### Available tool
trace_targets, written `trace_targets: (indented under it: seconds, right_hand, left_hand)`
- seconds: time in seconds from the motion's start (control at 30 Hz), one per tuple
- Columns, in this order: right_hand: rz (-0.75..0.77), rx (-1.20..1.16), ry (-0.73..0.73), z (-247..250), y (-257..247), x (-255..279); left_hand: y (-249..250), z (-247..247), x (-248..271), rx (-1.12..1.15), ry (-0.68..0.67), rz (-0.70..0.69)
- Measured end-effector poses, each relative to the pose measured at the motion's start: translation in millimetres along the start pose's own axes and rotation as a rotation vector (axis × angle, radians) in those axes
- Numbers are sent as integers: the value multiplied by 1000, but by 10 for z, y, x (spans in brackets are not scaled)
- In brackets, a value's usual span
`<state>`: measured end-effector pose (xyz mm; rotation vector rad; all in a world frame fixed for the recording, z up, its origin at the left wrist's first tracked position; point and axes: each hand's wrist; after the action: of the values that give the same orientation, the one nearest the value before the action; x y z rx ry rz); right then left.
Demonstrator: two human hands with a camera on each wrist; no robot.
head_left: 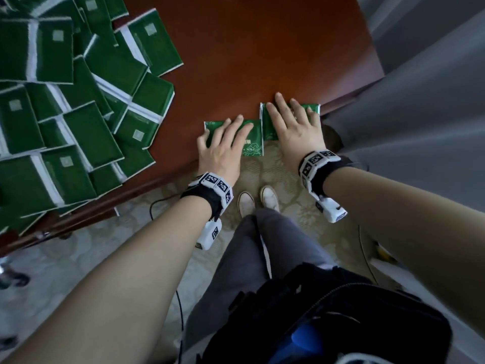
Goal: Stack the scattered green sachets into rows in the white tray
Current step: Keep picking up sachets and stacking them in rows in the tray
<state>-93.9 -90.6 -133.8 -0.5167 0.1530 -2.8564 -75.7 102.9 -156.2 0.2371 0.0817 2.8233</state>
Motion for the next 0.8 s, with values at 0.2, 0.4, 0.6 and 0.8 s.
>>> trace_targets:
  seconds: [0.2, 0.4, 0.6, 0.8]
  right_hand:
    - [-4, -64, -30, 210, -36, 101]
    - [-53, -277, -85, 782, -193, 199]
    - [137, -189, 43, 1605, -729, -66]
    - [302, -102, 182, 2163, -1597, -358]
  left_hand:
    - [6, 284, -7, 128, -74, 62]
    - [-185, 965, 216, -41, -235, 192]
    - [-682, 1867, 321, -75, -108, 336]
    - [-1457, 2559, 518, -63, 41, 453]
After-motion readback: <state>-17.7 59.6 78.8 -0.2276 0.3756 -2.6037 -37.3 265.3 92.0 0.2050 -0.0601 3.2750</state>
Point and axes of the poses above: each hand's wrist, its own x-axis away from the middle knuckle, its own z-axis out of the back of the hand, y = z × x, and after that the axes turned 13 degrees about z, right-handed
